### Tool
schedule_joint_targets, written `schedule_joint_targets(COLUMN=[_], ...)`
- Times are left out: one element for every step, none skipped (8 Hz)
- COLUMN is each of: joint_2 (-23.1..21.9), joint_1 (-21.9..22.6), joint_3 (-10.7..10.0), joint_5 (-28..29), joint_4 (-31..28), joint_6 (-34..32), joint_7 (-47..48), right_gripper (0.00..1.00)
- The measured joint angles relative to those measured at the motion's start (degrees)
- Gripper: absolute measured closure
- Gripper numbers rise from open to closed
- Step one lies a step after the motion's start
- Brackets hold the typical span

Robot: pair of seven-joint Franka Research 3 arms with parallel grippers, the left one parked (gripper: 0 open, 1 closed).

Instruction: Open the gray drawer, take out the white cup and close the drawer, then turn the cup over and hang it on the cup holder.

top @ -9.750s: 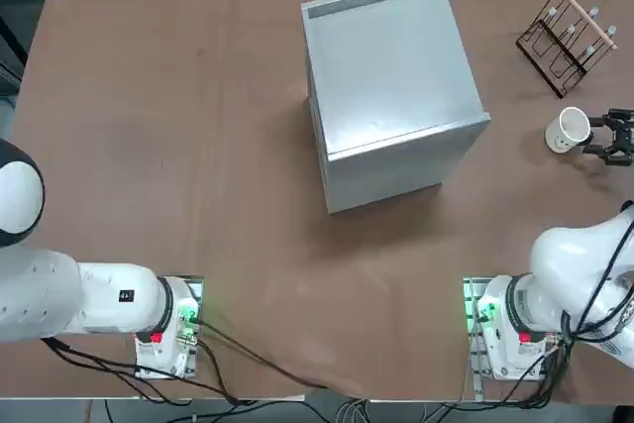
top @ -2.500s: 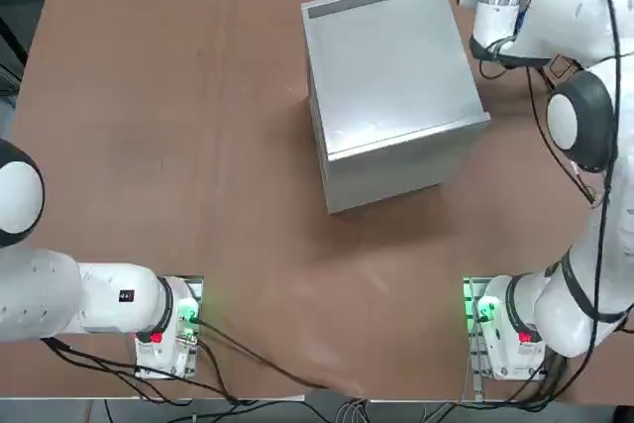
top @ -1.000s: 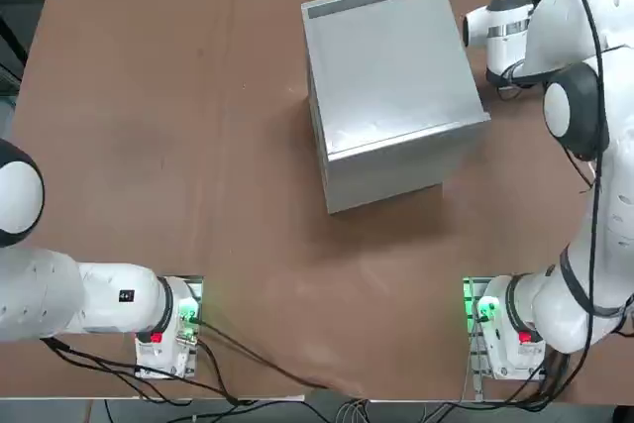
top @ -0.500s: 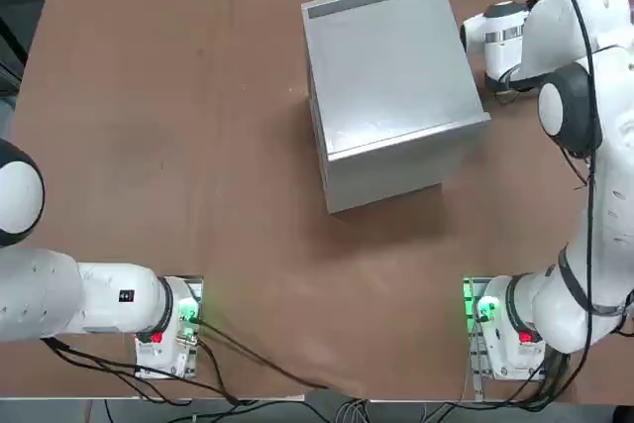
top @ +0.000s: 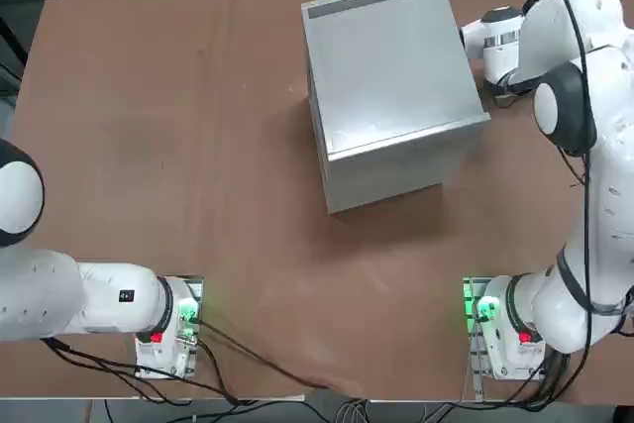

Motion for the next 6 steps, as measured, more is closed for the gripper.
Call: schedule_joint_targets(joint_2=[0.45, 0.74, 0.95, 1.14, 1.29, 1.35], joint_1=[-0.01, -0.03, -0.08, -0.15, -0.25, -0.28], joint_3=[0.00, 0.00, -0.01, -0.02, -0.02, -0.02], joint_5=[-0.02, -0.02, -0.03, -0.03, -0.03, -0.03], joint_4=[0.00, 0.00, 0.00, 0.00, 0.00, 0.00], joint_6=[0.16, 0.54, 0.79, 0.92, 1.11, 1.41], joint_7=[0.56, 0.70, 0.74, 0.77, 0.97, 1.29], right_gripper=[0.80, 0.80, 0.80, 0.80, 0.80, 0.78])
